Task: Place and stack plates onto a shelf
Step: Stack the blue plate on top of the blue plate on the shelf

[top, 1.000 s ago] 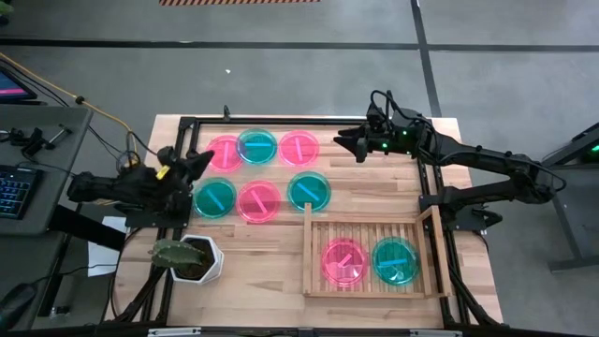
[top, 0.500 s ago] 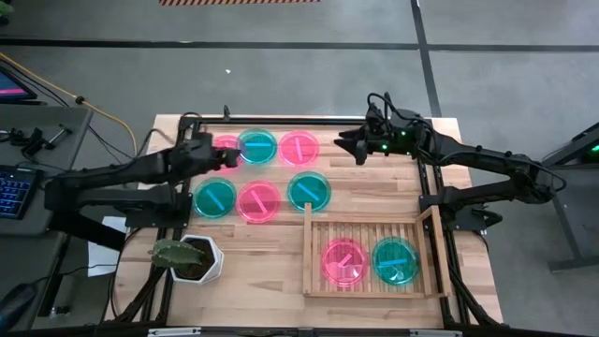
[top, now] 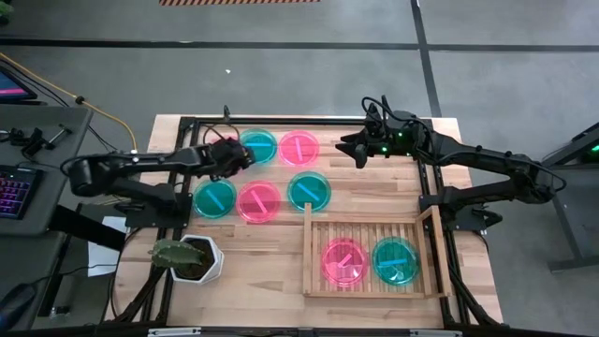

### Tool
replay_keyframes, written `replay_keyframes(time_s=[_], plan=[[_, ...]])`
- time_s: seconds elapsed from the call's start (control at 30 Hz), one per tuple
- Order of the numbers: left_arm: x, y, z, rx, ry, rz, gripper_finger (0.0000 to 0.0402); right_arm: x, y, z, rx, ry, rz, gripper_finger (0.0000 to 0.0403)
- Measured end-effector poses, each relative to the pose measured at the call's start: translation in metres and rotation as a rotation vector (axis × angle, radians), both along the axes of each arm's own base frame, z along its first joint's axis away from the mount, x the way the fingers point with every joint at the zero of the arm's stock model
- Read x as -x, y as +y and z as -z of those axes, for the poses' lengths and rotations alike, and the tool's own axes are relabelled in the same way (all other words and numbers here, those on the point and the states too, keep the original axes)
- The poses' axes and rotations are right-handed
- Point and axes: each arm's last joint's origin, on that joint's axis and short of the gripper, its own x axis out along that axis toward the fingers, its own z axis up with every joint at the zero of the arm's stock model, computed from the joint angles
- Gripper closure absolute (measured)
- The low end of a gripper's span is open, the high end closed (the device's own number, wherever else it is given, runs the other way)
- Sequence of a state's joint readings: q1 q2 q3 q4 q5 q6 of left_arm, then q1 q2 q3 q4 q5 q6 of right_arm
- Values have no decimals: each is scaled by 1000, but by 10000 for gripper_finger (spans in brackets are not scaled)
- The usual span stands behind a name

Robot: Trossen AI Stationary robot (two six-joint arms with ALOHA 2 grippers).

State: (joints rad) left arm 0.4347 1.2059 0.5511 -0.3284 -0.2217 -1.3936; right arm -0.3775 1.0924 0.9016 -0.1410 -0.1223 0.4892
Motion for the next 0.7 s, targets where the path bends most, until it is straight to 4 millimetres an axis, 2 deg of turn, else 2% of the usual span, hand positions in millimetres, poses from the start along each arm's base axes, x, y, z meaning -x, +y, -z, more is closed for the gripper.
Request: replay_keyframes(time_s=[0.37,0.57,0.7], plan=[[-23,12,25,19,-92,-202,227,0,0,0,0,0,0,198],[-26,13,35,39,-73,-224,227,0,0,0,0,1,0,198],[-26,14,40,60,-89,-308,227,0,0,0,3,2,8,198]])
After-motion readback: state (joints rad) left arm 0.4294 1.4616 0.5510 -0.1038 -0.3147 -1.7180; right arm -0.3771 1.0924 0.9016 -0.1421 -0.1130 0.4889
